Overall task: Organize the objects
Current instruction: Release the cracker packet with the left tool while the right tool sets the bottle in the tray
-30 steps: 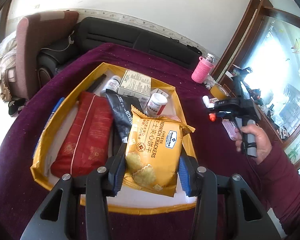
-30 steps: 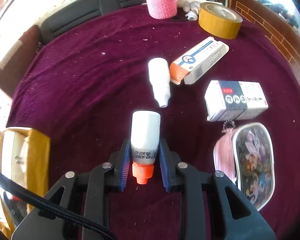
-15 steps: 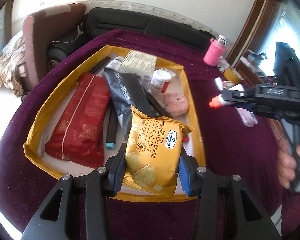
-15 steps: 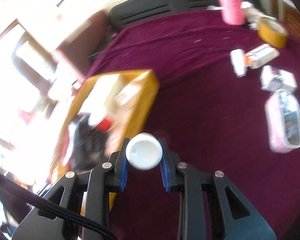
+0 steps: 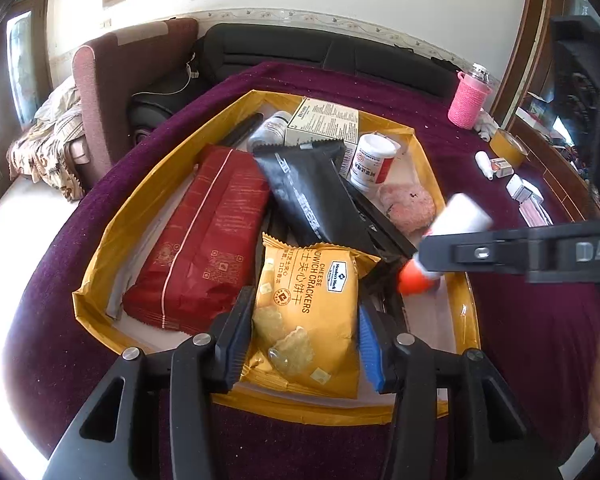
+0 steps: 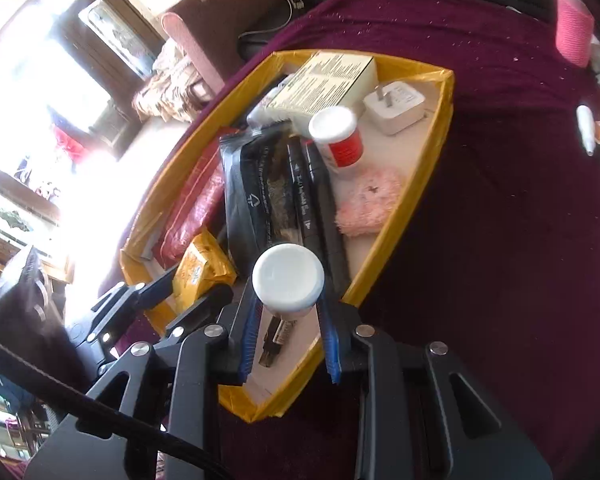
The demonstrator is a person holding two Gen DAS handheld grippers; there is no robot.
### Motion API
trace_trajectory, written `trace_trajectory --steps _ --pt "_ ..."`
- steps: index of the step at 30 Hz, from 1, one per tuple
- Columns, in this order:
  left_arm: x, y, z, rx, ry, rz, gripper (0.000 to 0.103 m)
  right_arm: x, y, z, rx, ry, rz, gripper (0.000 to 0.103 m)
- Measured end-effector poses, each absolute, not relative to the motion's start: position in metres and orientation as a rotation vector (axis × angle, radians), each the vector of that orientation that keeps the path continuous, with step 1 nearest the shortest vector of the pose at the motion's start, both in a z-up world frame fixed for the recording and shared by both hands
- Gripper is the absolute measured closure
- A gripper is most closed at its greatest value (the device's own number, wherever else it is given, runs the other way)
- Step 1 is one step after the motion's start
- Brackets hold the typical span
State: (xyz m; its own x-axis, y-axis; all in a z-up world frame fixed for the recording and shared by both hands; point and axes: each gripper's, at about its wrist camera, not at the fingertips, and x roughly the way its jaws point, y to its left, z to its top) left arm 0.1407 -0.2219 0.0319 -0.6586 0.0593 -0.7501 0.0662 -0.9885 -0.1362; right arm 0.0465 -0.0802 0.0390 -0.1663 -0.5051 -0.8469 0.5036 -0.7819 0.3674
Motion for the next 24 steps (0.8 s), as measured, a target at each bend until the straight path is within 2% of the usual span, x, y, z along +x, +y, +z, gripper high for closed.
trace_trajectory --steps 3,7,9,12,24 --pt "0.144 -0.224 0.037 1.266 0.226 -2.846 0.057 0.035 -0.094 0.029 1.474 0.034 -2.020 0.078" --pt "0.148 -0.225 0.047 1.197 0.201 -2.855 0.039 0.028 -0.100 0.023 1.455 0.025 -2.038 0.070" --pt "0.150 -0.224 0.052 1.161 0.172 -2.858 0.039 0.028 -0.098 0.026 1.428 0.006 -2.047 0.062" --pt "0.151 -0.221 0.057 1.137 0.136 -2.854 0.039 0.031 -0.093 0.033 1.396 0.008 -2.071 0.056" --pt "0.160 -0.205 0.065 1.133 0.078 -2.834 0.038 0.042 -0.067 0.046 1.335 -0.057 -2.130 0.052"
